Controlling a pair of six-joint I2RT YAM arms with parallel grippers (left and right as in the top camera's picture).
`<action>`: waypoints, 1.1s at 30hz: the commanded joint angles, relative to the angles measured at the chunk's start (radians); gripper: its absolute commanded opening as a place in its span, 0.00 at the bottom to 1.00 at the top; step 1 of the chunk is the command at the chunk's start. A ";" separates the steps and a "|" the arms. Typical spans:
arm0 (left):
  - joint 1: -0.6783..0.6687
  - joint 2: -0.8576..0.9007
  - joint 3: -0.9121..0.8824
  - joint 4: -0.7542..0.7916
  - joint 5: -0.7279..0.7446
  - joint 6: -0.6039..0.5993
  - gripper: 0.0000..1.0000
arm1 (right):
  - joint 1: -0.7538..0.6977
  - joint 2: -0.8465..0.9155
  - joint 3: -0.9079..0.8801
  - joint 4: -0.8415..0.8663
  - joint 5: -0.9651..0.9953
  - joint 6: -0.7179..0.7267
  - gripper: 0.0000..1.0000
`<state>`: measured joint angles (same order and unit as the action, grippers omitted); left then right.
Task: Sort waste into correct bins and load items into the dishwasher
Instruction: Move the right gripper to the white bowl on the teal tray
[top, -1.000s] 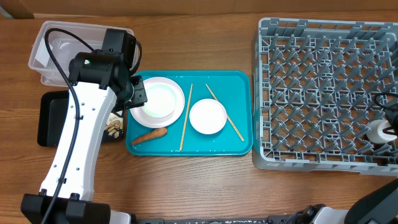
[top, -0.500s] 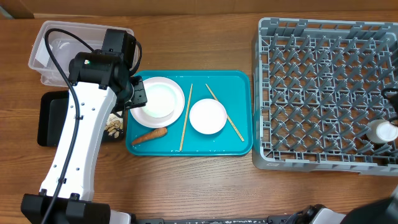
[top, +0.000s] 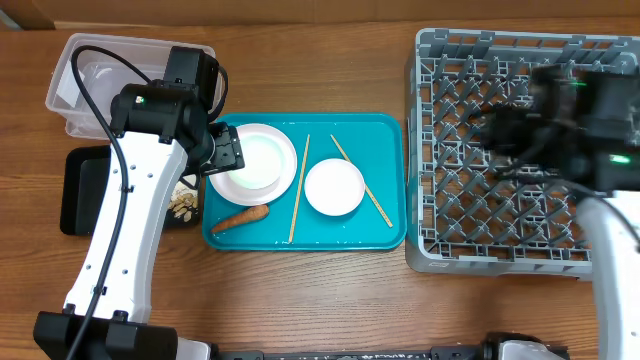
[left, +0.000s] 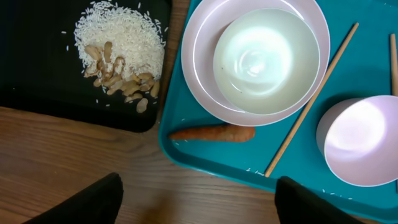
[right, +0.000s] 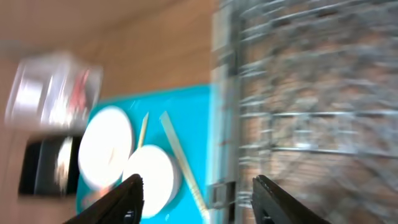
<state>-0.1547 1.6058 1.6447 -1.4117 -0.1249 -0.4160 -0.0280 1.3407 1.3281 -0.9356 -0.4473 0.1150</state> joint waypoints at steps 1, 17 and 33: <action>0.004 -0.004 0.009 -0.008 -0.013 0.000 0.83 | 0.175 0.027 0.005 0.003 0.123 -0.037 0.64; 0.253 -0.004 0.009 -0.054 0.101 -0.011 0.95 | 0.494 0.305 0.002 0.138 0.219 0.056 0.97; 0.307 -0.004 0.009 -0.051 0.151 -0.011 1.00 | 0.494 0.618 0.002 0.111 0.253 0.194 0.31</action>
<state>0.1513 1.6058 1.6447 -1.4631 0.0151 -0.4198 0.4652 1.9472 1.3273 -0.8257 -0.2012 0.2745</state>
